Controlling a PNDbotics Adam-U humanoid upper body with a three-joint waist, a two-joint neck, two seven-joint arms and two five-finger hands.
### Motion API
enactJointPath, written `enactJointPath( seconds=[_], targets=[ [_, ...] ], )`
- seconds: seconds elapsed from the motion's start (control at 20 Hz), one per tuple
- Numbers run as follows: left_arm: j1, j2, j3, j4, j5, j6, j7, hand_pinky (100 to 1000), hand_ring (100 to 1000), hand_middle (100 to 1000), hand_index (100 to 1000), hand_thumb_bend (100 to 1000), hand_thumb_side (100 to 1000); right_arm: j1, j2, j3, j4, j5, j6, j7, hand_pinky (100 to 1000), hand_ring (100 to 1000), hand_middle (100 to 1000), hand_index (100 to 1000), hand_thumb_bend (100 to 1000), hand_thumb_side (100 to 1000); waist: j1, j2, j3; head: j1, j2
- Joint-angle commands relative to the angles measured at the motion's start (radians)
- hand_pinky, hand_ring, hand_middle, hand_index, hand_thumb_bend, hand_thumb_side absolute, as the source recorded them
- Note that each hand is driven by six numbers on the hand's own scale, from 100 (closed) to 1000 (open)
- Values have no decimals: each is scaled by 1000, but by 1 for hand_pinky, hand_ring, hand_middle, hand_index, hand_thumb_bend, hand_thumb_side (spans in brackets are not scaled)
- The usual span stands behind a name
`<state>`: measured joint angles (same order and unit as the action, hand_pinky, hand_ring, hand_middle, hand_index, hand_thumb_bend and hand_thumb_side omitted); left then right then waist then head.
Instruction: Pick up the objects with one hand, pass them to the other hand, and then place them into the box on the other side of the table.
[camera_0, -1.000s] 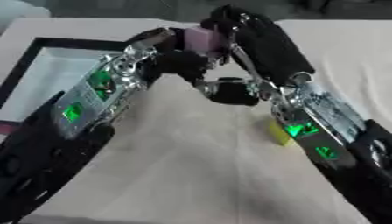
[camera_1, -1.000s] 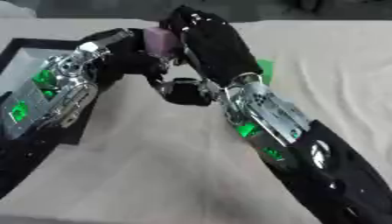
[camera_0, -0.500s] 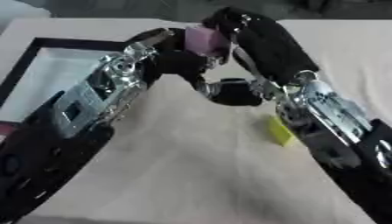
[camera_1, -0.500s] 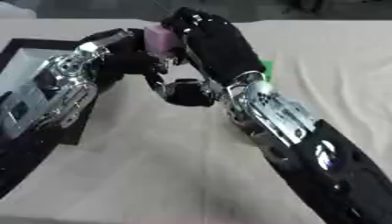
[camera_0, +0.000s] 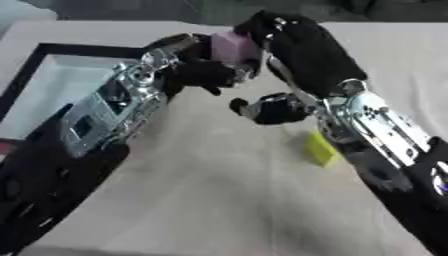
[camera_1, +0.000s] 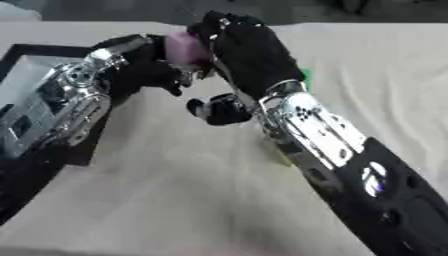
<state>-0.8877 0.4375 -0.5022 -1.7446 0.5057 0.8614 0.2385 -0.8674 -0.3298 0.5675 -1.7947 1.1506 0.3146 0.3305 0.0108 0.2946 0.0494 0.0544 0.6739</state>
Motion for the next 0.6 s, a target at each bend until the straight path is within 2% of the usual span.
enactJointPath(
  seconds=[0.05,0.6],
  targets=[
    [-14,28,8,-33,7,46,36,646,613,495,588,100,172,-11,-24,-13,-19,12,5,17,794,776,791,869,619,368,10,-45,0,5,-8],
    [11,71,3,-27,-14,46,-14,651,620,494,590,100,153,-16,-75,-22,-34,9,33,30,782,767,782,884,632,359,7,-51,-3,11,-11]
  ],
)
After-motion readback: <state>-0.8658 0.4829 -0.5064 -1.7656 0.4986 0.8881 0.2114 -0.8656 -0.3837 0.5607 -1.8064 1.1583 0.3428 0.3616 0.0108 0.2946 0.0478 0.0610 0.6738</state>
